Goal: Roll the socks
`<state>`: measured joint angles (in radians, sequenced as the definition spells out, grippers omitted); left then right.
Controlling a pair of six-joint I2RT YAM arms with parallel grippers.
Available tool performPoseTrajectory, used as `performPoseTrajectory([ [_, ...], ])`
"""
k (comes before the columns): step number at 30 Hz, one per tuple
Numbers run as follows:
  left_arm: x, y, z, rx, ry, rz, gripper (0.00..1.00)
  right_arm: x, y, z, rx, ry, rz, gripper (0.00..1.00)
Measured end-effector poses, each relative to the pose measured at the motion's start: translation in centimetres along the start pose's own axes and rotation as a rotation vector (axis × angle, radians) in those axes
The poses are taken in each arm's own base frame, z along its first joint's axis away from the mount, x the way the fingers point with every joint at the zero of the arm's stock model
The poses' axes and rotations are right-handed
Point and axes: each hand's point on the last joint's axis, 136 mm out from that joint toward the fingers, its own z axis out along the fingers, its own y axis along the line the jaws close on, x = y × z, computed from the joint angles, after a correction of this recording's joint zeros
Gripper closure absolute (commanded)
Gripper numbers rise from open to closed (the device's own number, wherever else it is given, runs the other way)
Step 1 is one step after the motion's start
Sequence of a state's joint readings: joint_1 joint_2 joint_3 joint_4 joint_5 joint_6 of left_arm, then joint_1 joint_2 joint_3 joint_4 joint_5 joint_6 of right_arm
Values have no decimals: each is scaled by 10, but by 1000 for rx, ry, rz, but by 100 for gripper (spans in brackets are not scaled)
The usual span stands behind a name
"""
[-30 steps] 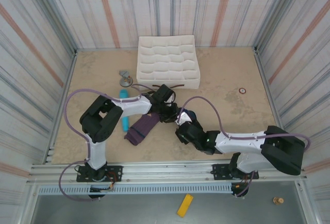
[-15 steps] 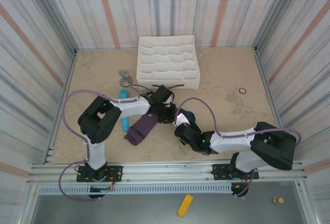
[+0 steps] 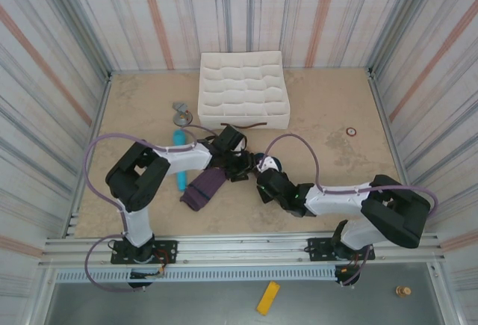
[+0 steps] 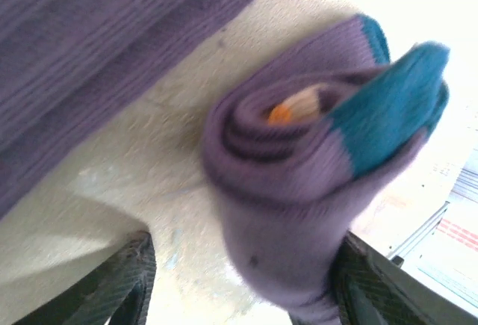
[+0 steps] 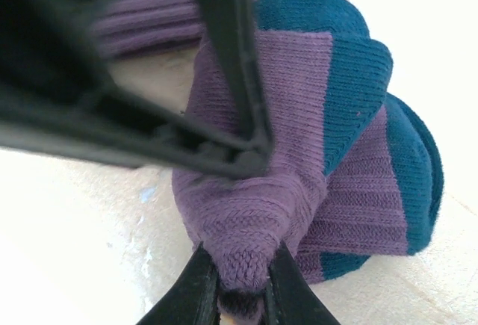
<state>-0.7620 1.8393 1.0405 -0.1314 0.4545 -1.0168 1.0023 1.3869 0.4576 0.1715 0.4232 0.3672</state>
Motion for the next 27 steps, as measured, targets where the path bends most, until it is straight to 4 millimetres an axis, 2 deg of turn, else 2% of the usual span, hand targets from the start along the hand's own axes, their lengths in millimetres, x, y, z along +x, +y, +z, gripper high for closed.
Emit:
performPoseTrajectory([
  [10,2,-2,-8,33,-38,31,30,-6,-18,12,-158,11,340,100],
  [20,2,-16,-10,79,-59,81,32,0,-41,5,-331,76,641,100],
  [27,-4,-18,-1,80,-61,84,33,4,-45,10,-451,167,784,100],
])
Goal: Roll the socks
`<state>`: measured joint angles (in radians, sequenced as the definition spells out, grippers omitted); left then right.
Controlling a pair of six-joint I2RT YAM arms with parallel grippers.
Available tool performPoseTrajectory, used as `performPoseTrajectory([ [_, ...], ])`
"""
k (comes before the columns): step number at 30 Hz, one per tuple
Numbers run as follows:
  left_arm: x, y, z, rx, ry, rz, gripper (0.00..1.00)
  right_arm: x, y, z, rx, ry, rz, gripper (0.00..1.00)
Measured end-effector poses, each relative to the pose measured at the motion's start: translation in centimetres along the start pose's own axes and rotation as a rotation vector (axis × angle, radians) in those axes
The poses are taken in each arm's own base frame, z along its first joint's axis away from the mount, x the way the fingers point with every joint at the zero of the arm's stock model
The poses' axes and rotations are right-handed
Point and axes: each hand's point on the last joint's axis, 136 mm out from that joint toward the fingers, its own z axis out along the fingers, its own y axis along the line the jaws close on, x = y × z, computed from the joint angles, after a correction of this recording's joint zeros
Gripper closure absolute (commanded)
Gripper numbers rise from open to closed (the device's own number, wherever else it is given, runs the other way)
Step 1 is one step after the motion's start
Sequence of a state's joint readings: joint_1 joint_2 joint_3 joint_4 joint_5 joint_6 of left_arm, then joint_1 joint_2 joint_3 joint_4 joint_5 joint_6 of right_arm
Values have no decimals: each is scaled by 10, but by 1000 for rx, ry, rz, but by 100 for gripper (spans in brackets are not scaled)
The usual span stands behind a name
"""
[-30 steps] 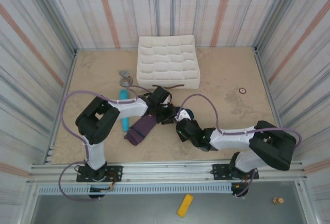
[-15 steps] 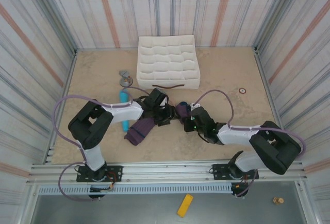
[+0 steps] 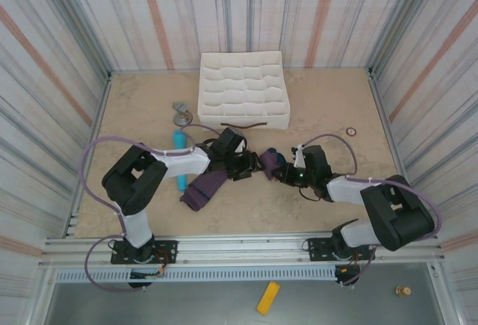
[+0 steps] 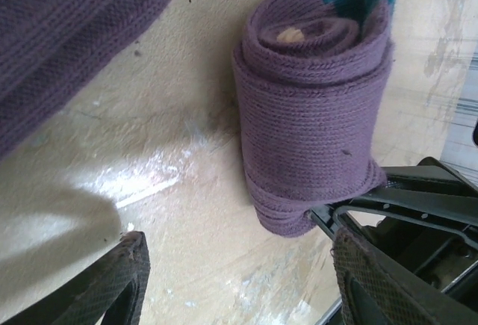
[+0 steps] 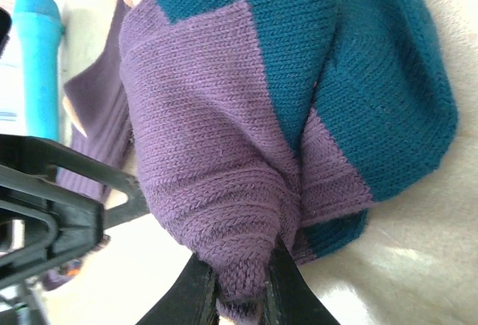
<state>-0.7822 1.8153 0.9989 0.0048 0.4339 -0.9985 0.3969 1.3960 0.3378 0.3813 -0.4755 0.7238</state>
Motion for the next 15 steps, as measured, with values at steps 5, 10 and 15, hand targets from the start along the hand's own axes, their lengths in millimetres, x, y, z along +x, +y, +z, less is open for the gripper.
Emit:
performPoseTrajectory([
  [5,-10,-6,5,-7,-28,10,34,-2,0,4,-68,45,71,100],
  [10,-16,-10,9,-9,-48,14,36,-3,-3,3,-92,65,132,100],
  [15,-21,-7,20,-16,-52,4,39,-5,-8,2,-114,100,220,100],
])
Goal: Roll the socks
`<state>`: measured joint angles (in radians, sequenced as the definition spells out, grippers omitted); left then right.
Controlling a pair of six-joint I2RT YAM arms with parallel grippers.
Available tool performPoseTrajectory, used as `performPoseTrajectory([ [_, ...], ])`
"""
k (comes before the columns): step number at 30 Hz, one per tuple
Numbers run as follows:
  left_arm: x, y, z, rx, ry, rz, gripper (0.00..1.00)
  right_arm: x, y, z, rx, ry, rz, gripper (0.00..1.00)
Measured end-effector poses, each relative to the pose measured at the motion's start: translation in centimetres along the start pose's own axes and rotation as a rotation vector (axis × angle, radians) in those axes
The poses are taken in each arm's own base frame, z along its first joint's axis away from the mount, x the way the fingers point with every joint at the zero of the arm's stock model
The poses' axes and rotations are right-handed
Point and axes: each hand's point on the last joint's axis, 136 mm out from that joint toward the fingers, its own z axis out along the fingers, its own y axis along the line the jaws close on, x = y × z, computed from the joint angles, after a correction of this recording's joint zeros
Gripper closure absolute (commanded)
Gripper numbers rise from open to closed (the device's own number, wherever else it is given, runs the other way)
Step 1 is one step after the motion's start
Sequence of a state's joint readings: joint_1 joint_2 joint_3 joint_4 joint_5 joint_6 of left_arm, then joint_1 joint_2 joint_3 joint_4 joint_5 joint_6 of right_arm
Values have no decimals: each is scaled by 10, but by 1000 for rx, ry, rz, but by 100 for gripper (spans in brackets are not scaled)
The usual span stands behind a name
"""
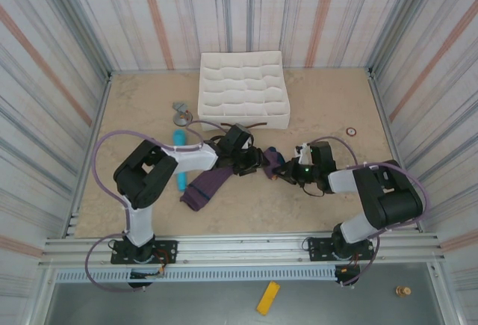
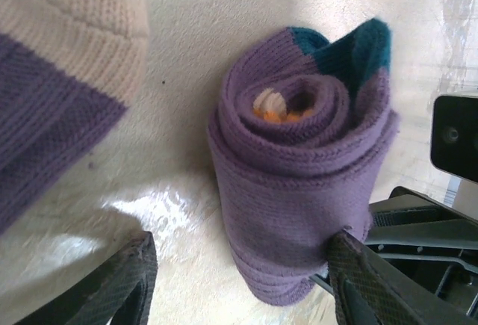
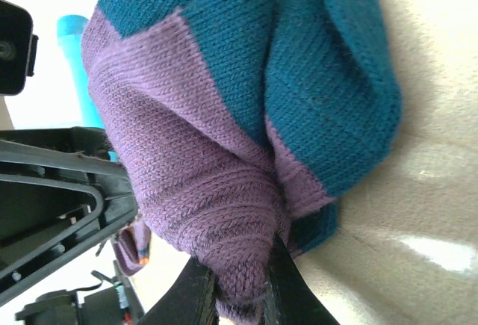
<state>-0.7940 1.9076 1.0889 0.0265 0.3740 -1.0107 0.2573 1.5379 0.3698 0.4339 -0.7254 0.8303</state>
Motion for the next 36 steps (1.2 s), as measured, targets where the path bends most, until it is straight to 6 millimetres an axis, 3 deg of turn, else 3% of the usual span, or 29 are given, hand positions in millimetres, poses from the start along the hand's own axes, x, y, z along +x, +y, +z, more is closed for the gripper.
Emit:
performPoseTrajectory([
  [11,-5,-10,15,22,1,7,44,-1,-3,-2,-26,40,109,100],
  [16,-9,-18,25,37,19,2,57,-3,-6,-5,-11,28,145,100],
  [19,-10,-22,29,45,36,-4,70,-4,-7,-9,3,12,159,95],
  [23,-9,-28,34,56,65,0,86,-5,-9,-15,35,-11,169,75],
  [31,-7,-37,41,71,122,72,88,3,-13,-37,164,-27,220,36],
  [36,-5,-39,41,68,172,149,88,-7,1,-51,211,-61,152,23],
])
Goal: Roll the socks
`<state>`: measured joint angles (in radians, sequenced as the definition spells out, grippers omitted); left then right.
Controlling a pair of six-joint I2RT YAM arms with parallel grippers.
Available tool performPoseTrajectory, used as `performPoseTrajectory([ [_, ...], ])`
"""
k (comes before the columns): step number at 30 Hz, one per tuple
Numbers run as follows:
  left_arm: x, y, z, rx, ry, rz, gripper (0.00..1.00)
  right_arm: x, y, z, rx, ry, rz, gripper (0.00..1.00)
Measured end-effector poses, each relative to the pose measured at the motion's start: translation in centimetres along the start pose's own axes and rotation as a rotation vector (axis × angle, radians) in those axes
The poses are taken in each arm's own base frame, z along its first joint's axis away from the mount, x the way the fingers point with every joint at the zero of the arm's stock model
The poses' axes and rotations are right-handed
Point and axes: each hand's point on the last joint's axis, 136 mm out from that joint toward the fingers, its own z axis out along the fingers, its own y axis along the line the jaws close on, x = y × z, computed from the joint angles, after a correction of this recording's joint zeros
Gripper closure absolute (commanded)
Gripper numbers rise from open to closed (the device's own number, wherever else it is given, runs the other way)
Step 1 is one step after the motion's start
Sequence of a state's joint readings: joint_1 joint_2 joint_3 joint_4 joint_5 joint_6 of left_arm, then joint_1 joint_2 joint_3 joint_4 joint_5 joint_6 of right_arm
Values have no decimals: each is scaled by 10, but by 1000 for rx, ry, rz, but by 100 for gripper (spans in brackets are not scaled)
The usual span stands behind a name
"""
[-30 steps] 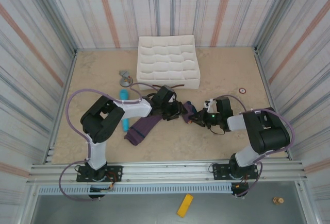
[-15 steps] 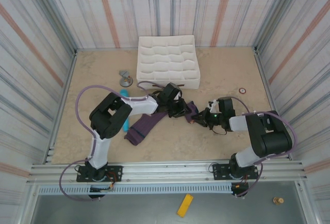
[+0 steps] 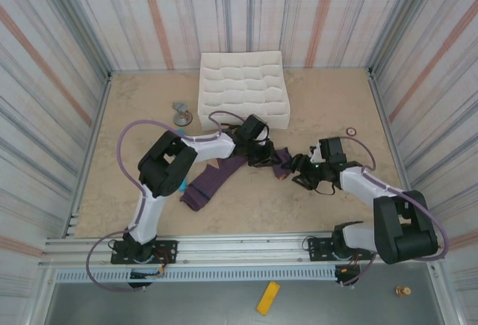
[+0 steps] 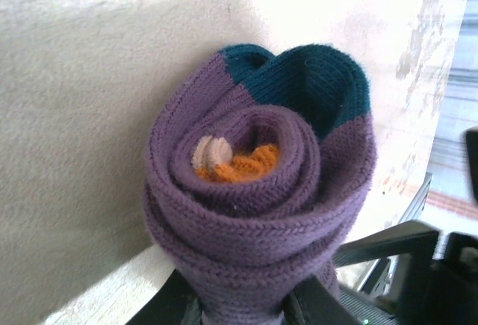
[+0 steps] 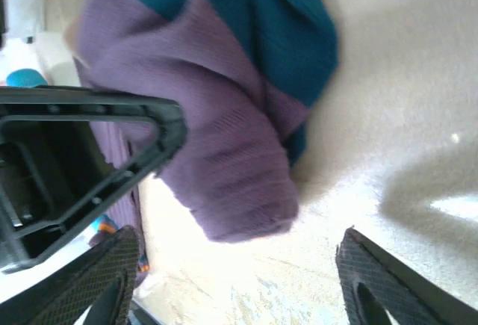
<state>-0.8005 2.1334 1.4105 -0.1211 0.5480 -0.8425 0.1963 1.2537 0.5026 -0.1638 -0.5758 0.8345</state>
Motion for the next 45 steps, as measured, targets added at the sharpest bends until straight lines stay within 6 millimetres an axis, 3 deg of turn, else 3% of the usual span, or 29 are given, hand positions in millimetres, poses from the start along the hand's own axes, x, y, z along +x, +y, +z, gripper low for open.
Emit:
performPoseTrajectory([
  [4,9,1,-2,-4,53,56,88,-10,3,-5,32,-35,-73,17],
  [8,17,2,-2,8,102,94,87,-15,-3,-1,81,-43,-135,16],
  [12,18,2,-2,22,128,116,86,-15,-15,12,125,-23,-174,21],
  [19,18,6,-2,38,148,113,86,-20,-2,28,78,-47,-265,30],
  [22,16,8,-3,41,150,105,86,-21,1,31,47,-52,-279,30],
  [36,20,6,-1,107,186,100,77,-12,3,29,21,-77,-321,27],
  [45,23,9,-2,130,210,95,81,-7,4,28,48,-80,-318,20],
])
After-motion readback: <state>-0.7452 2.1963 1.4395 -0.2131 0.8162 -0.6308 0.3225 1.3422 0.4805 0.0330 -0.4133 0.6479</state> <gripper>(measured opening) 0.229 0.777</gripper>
